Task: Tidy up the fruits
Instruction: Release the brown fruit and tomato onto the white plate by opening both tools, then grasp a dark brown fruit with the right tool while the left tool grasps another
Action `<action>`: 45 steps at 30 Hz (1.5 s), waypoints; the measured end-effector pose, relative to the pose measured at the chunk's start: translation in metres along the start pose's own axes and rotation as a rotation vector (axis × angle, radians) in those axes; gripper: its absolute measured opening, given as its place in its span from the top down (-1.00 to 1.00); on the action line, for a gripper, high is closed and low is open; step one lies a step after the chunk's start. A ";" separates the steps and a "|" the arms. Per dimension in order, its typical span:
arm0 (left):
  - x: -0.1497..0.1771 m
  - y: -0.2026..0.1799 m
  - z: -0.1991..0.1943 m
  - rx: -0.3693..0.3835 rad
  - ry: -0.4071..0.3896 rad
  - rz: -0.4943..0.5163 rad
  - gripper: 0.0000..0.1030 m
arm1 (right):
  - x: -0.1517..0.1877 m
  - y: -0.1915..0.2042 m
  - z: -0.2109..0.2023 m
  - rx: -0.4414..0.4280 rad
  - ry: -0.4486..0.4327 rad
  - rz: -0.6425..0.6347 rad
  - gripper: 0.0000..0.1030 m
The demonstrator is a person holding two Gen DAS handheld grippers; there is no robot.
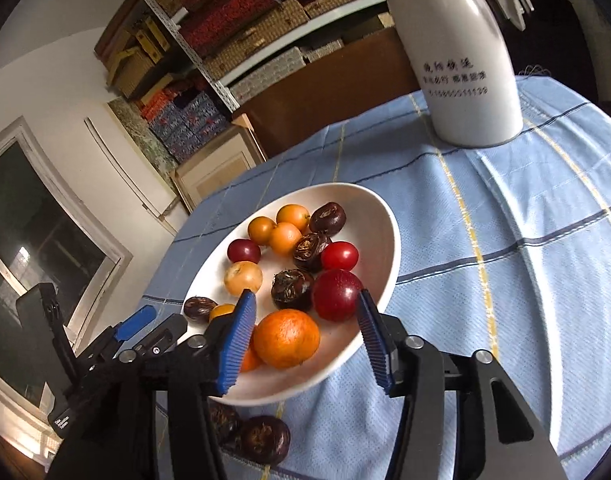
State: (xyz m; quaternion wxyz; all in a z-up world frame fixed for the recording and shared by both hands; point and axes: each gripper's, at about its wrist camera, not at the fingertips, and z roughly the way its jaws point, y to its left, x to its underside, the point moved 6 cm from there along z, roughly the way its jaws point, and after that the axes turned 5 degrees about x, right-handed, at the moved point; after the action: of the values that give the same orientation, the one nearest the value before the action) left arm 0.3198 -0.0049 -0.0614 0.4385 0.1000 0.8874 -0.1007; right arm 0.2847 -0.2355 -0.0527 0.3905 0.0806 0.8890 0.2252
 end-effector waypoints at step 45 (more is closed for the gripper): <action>0.077 -0.013 -0.086 -0.134 -0.026 0.027 -0.91 | 0.114 0.055 0.003 0.103 0.192 -0.331 -0.11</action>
State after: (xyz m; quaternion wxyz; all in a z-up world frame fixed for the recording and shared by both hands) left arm 0.2057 0.0122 -0.0703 0.4571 0.0810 0.8850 -0.0365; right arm 0.2073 -0.1494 -0.1039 0.3312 -0.0686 0.9335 0.1187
